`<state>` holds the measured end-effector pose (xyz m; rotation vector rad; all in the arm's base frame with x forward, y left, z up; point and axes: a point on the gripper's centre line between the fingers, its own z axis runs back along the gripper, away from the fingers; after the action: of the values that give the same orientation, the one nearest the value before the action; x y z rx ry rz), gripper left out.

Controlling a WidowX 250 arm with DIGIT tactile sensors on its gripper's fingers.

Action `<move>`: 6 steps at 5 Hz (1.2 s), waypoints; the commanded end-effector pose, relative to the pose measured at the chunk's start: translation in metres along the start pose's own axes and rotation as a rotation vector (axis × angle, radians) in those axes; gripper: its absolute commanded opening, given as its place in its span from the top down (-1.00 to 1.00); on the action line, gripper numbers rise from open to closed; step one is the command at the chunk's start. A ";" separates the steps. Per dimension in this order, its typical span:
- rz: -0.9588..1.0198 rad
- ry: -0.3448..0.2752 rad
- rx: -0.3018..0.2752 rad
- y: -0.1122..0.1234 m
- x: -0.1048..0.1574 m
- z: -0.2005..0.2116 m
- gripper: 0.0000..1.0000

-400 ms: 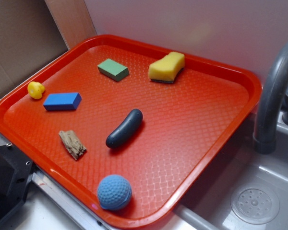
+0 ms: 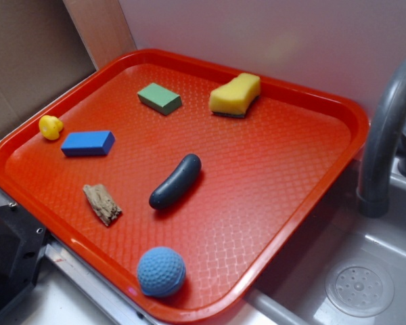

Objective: Grab the plastic pickle.

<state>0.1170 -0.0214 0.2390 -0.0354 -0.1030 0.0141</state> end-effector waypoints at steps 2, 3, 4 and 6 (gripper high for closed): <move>-0.063 -0.064 -0.056 -0.082 0.064 -0.145 -1.00; -0.061 -0.040 0.009 -0.078 0.072 -0.197 -1.00; -0.066 0.035 0.063 -0.081 0.069 -0.236 -1.00; -0.094 0.036 0.060 -0.082 0.057 -0.234 1.00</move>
<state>0.2020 -0.1102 0.0132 0.0212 -0.0709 -0.0801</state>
